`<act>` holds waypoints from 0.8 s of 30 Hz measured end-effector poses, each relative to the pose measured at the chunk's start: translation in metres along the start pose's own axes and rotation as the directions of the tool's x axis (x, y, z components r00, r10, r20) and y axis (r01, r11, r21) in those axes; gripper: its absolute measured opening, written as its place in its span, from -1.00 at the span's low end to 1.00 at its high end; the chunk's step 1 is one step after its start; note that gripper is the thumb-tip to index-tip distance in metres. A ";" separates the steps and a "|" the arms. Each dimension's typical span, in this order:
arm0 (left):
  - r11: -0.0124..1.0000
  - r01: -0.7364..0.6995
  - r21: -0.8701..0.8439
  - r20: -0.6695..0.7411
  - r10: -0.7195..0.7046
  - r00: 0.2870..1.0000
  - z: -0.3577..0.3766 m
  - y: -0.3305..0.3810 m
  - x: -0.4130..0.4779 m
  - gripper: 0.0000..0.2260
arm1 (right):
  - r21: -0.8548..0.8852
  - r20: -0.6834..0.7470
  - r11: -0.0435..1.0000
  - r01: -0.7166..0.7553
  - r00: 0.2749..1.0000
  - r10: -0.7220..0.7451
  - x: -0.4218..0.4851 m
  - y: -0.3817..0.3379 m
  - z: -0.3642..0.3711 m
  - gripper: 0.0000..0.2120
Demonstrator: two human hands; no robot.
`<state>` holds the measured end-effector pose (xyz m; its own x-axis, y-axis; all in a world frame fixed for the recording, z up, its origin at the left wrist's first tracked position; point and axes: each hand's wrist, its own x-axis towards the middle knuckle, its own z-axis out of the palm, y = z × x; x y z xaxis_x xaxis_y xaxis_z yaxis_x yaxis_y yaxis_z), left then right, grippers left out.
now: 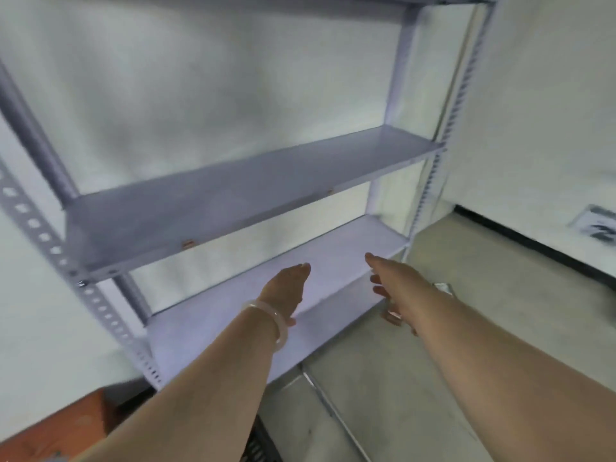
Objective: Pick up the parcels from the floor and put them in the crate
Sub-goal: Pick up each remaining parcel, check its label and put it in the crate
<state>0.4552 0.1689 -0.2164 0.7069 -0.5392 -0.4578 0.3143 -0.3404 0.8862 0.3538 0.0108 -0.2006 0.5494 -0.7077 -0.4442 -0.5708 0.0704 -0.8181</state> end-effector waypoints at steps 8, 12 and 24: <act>0.982 -0.122 0.141 0.176 0.096 0.980 0.195 0.066 -0.014 -0.57 | 0.117 -0.208 0.992 0.040 0.978 -0.015 -0.026 0.038 -0.229 -0.37; 0.979 -0.131 0.156 0.273 0.085 0.958 0.296 0.073 -0.014 -0.70 | 0.197 -0.309 0.977 0.078 0.951 -0.013 -0.030 0.074 -0.330 -0.38; 0.987 -0.022 0.158 0.255 -0.019 0.967 0.439 0.068 0.035 -0.63 | 0.270 -0.311 0.960 -0.070 0.938 0.156 0.028 0.164 -0.435 -0.50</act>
<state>0.2231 -0.2110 -0.2033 0.5154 -0.7113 -0.4779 0.1947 -0.4460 0.8736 0.0099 -0.3035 -0.1883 0.2367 -0.8711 -0.4302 -0.4222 0.3066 -0.8531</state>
